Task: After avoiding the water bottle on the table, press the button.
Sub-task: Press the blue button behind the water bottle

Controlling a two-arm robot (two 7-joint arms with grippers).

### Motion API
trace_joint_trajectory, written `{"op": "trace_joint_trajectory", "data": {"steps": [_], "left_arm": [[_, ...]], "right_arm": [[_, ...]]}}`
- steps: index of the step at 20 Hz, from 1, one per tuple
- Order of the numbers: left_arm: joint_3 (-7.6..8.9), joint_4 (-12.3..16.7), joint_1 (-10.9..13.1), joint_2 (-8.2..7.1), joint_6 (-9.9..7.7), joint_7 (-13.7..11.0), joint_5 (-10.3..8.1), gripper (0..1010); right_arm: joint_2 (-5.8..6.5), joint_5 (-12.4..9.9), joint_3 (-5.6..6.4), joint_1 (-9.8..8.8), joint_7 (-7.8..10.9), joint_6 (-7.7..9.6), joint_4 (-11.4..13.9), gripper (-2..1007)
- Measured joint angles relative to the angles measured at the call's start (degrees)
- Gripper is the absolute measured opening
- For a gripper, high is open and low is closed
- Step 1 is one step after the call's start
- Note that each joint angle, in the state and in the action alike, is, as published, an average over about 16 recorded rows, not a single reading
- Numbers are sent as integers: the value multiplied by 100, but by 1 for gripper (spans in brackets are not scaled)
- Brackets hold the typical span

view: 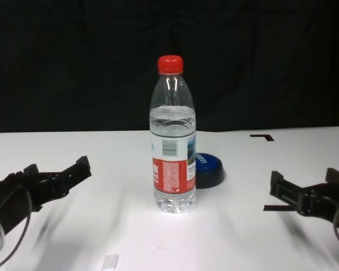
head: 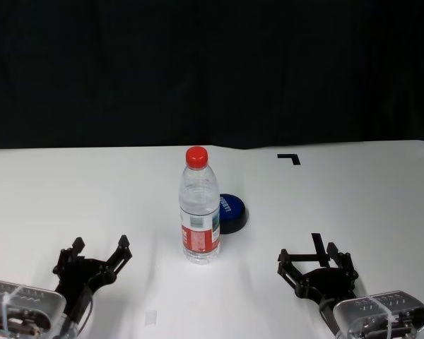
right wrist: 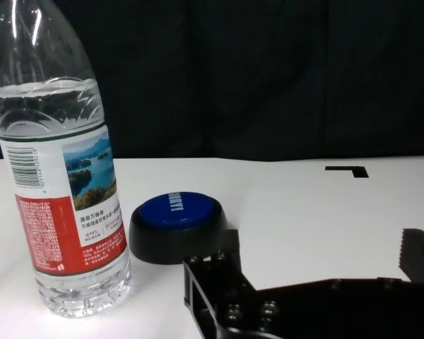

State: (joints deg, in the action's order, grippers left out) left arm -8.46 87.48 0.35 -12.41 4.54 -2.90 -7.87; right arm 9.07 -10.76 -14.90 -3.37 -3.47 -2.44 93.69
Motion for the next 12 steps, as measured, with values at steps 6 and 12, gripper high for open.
{"op": "trace_joint_trajectory", "data": {"steps": [6,12], "left_arm": [[0,0,0,0,0,0,0,1009],[0,0,0,0,0,0,0,1009]], "right_arm": [[0,0,0,0,0,0,0,1002],[0,0,0,0,0,0,0,1002]]}}
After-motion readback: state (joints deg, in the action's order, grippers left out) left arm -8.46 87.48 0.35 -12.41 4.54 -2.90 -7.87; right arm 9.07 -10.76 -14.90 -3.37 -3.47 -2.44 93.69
